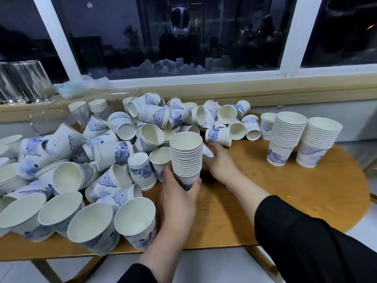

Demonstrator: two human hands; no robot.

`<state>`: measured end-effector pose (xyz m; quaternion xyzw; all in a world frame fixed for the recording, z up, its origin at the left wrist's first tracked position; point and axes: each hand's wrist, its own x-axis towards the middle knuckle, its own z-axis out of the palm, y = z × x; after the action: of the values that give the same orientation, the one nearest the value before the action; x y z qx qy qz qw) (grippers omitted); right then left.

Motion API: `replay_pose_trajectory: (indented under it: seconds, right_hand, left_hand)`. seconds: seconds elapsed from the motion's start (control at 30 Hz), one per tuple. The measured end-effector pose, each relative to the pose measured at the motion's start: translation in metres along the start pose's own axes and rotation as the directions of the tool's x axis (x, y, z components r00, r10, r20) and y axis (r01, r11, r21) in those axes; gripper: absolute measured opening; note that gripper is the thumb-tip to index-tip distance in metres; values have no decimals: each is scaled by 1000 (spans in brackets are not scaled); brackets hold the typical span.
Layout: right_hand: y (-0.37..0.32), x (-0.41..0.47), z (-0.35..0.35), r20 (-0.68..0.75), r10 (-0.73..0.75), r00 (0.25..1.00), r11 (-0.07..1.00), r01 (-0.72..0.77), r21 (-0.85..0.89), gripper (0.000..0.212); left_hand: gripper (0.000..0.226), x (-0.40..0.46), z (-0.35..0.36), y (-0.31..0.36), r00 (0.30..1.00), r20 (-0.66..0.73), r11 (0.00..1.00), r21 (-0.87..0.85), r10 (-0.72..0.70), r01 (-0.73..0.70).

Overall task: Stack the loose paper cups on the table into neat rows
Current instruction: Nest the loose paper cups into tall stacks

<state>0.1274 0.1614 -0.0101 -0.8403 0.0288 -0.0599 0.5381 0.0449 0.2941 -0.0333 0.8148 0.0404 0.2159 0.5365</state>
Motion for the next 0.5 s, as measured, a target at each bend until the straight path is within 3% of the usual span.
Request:
replay_pose_trajectory:
  seconds: [0.07, 0.17, 0.33, 0.5]
  right_hand:
    - [2, -9, -12, -90, -1, 996, 989, 14, 146, 59]
    - [4, -20, -39, -146, 27, 989, 919, 33, 393, 82]
    - [-35, -38, -86, -66, -146, 987, 849, 159, 504, 79]
    - [-83, -51, -84, -89, -247, 965, 873, 262, 411, 67]
  left_hand:
    - [72, 0, 0, 0, 1000, 13, 1000, 0, 4, -4]
    - [74, 0, 1, 1, 998, 62, 1000, -5, 9, -9]
    - [73, -2, 0, 5, 990, 142, 1000, 0, 19, -19]
    - [77, -5, -3, 8, 985, 172, 999, 34, 26, -33]
